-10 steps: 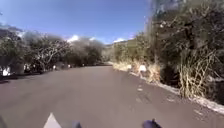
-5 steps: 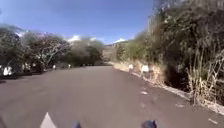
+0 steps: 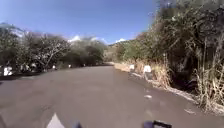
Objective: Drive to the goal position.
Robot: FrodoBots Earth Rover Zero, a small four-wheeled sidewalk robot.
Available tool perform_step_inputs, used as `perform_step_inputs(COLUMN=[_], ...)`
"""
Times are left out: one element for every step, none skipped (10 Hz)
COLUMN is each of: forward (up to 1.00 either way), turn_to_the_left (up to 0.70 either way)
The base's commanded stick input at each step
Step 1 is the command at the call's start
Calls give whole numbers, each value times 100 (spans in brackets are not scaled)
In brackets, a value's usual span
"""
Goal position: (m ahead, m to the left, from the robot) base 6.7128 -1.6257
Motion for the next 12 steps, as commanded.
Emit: perform_step_inputs(forward=[50, 50, 50, 50, 50, 50, 50, 50, 50, 50, 50, 50], turn_to_the_left=[0, 0, 0, 0, 0, 0, 0, 0, 0, 0, 0, 0])
